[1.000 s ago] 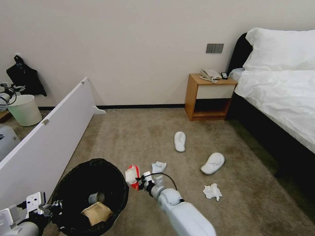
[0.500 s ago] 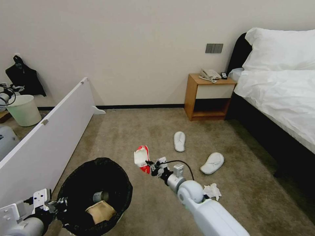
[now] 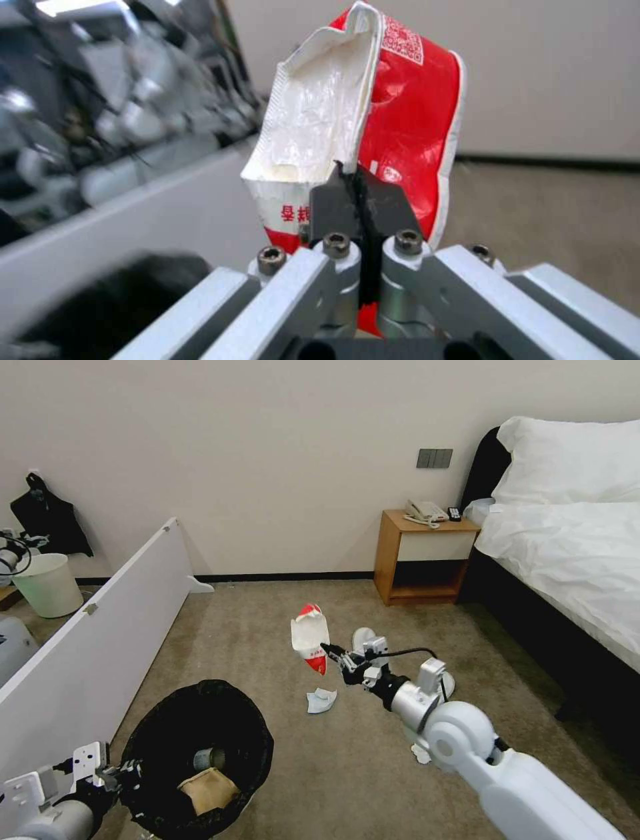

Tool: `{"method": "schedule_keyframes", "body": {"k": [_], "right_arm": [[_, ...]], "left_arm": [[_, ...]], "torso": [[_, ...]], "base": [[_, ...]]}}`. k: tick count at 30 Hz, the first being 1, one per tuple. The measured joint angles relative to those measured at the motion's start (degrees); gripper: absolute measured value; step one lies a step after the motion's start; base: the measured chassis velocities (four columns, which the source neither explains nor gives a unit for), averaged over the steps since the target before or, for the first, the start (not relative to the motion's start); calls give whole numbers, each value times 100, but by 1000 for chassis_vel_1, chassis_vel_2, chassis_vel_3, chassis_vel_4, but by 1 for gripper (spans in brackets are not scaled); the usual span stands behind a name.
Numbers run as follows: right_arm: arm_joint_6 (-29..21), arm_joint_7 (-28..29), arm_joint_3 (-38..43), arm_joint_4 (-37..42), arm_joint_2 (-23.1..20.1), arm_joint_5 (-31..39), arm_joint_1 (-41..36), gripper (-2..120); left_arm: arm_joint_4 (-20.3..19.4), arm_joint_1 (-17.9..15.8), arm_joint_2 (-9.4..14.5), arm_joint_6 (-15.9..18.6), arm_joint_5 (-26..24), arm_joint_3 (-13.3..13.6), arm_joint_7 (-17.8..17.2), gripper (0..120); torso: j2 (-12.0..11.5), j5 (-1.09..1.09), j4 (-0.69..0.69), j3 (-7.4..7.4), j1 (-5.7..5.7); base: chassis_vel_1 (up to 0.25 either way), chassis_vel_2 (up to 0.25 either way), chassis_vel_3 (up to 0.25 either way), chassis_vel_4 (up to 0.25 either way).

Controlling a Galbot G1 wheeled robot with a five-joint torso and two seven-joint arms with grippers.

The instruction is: Pick up the trash bin, then pick up the garbage from the floor and place it into the trash bin.

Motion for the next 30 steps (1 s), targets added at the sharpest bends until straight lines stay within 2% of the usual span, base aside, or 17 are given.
{"method": "schedule_keyframes", "body": {"k": [3,7,13,20,30], "right_arm": [[130,-103,166,551,-205,363,9,0],[219,-232,262,861,-359,563,-39,0],[370,-546,346,1458,-739,1227,-6,0],[378,-866,218,1791,-1062,1720,57,0],[224,-1148,-135,1905,-1181,2014,85,0]], "left_arm": [[51,-166,34,-1,29,167,-26,2],[105,-227,77,-1,82,304,-28,2],[231,-415,158,-1,195,592,-23,2],[379,-654,264,-1,224,810,-20,2],[524,-835,339,-1,203,897,-14,2]], "torso": [[0,-1,-3,0,0],[0,0,-3,0,0],[0,-2,-3,0,0],[0,-1,-2,0,0],[0,-2,-2,1,0]], "base": [[0,0,0,0],[0,0,0,0],[0,0,0,0],[0,0,0,0],[0,0,0,0]]}}
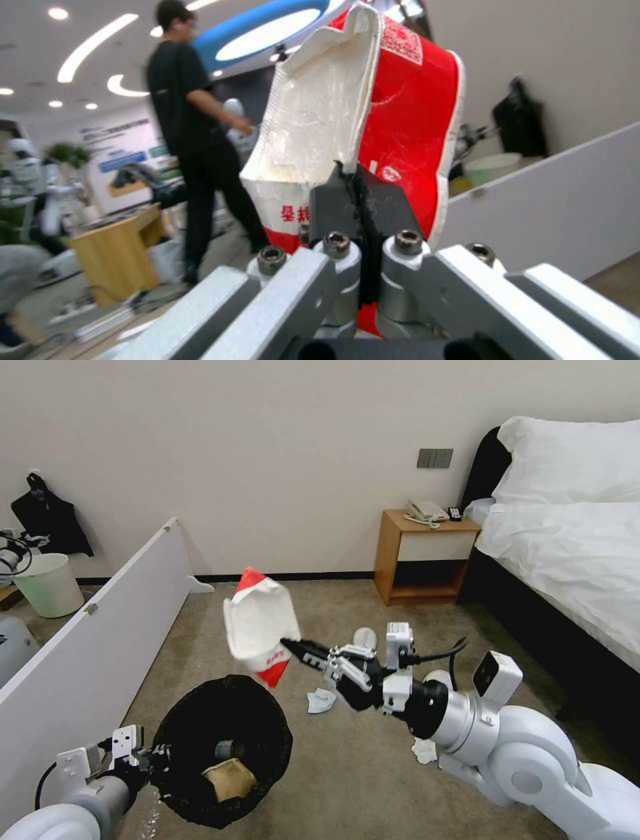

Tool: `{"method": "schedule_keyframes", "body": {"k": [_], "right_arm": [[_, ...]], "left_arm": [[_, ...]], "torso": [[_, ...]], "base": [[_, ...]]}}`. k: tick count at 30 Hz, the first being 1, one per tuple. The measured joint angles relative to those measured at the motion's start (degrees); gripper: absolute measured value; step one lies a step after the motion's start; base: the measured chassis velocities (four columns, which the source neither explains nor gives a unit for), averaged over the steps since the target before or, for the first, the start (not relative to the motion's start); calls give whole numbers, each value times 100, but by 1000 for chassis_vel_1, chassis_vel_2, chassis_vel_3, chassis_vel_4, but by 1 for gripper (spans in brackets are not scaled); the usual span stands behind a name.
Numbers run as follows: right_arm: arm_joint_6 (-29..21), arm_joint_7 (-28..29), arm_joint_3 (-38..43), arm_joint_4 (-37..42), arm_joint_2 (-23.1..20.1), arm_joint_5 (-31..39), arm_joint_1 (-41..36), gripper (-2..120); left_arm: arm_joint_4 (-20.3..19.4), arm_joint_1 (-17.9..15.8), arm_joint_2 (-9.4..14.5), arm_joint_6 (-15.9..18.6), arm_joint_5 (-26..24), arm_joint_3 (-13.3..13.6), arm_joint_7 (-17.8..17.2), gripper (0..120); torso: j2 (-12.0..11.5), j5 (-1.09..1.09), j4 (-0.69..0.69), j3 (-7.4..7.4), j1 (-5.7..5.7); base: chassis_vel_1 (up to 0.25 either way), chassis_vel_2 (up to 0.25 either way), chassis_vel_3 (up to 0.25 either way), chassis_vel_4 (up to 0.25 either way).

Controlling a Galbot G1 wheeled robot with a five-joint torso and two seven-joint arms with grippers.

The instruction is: Pick up the trash bin, then pick up the garbage from the floor and place it into the trash bin.

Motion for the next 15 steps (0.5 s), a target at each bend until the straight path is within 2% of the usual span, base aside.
{"method": "schedule_keyframes", "body": {"k": [15], "right_arm": [[-110,-209,-903,-155,23,-33,120,0]], "left_arm": [[-94,75,22,0,-58,-135,15,2]], "torso": [[0,0,0,0,0]], "base": [[0,0,0,0]]}}
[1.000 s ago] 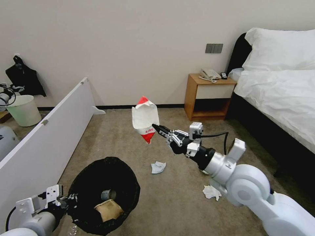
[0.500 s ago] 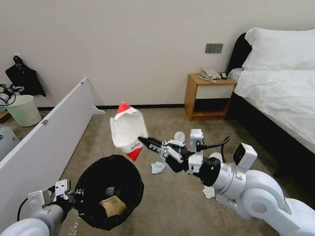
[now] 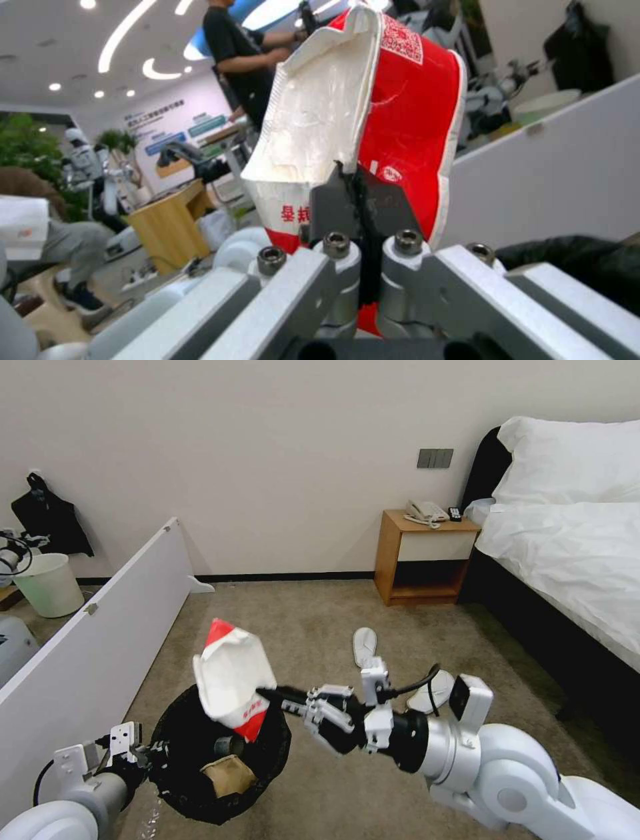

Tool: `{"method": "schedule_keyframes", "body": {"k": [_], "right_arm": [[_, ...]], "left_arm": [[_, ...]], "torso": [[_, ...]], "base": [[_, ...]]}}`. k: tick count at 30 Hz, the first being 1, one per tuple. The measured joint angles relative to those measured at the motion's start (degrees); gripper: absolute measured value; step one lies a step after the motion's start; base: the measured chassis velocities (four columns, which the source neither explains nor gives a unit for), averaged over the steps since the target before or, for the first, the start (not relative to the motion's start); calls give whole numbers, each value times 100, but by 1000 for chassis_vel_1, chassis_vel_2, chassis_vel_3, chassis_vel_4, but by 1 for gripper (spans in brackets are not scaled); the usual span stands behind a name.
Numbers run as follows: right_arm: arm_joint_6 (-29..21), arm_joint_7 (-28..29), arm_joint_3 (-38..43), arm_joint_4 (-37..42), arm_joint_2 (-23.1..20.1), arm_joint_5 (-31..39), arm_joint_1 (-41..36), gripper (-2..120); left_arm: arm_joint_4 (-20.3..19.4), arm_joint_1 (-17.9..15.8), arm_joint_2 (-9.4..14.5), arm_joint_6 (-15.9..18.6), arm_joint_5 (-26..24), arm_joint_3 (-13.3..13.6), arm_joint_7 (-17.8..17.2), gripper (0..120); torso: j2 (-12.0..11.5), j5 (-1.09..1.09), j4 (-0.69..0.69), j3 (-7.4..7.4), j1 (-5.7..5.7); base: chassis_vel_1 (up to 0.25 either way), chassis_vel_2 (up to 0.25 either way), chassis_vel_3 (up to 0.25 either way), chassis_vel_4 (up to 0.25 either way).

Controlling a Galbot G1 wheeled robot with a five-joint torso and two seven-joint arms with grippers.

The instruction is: Pick up the trash bin, then pick up the garbage from the floor and place it into the trash bin.

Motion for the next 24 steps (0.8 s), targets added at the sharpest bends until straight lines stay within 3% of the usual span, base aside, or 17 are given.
{"method": "schedule_keyframes", "body": {"k": [14,24], "right_arm": [[-57,431,-803,-418,519,-186,288,0],[-177,687,-954,-593,630,-230,252,0]], "left_arm": [[-197,219,-9,0,-95,-214,6,2],[-309,290,-30,0,-111,-282,5,2]], "torso": [[0,-1,0,0,0],[0,0,0,0,0]], "base": [[0,0,0,0],[0,0,0,0]]}}
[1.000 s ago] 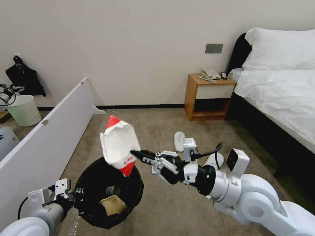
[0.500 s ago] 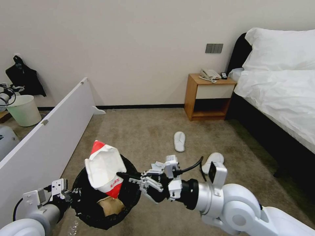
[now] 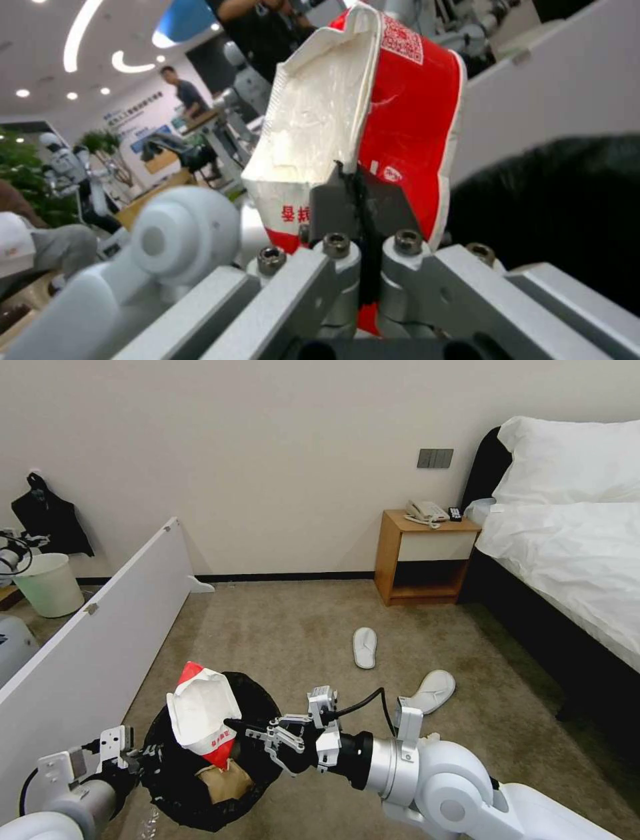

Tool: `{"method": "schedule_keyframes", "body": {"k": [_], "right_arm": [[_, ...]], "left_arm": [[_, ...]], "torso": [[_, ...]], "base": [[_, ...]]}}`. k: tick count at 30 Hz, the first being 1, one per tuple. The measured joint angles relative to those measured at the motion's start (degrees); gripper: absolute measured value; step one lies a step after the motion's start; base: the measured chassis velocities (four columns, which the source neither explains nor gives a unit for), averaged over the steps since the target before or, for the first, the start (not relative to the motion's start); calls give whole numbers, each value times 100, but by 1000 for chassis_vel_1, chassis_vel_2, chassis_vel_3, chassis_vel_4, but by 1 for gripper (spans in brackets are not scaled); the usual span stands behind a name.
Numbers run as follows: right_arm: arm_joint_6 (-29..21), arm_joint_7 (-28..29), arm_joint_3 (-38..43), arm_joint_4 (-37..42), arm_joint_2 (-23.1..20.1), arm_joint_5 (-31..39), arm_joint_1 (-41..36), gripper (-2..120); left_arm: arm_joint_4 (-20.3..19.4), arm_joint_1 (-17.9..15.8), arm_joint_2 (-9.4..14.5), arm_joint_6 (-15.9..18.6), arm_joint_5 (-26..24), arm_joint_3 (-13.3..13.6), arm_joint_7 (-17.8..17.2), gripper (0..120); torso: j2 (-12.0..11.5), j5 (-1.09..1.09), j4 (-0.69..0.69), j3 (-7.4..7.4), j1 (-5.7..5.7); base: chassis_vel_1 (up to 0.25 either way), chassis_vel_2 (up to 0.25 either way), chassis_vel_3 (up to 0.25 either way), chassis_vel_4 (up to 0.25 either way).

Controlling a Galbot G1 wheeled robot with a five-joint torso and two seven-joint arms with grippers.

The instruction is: Pick up the trash bin, then pick up the garbage from the floor and place it into the trash bin.

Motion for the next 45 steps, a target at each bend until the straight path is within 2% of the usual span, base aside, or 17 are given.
{"method": "schedule_keyframes", "body": {"k": [22,45], "right_arm": [[-228,187,-126,-172,-42,-94,-257,0],[-298,383,-203,-541,186,-86,-205,0]], "left_arm": [[-148,46,-47,0,-39,-62,-26,2],[-195,75,-56,0,-84,-72,-23,2]], "torso": [[0,0,0,0,0],[0,0,0,0,0]], "base": [[0,0,0,0],[0,0,0,0]]}}
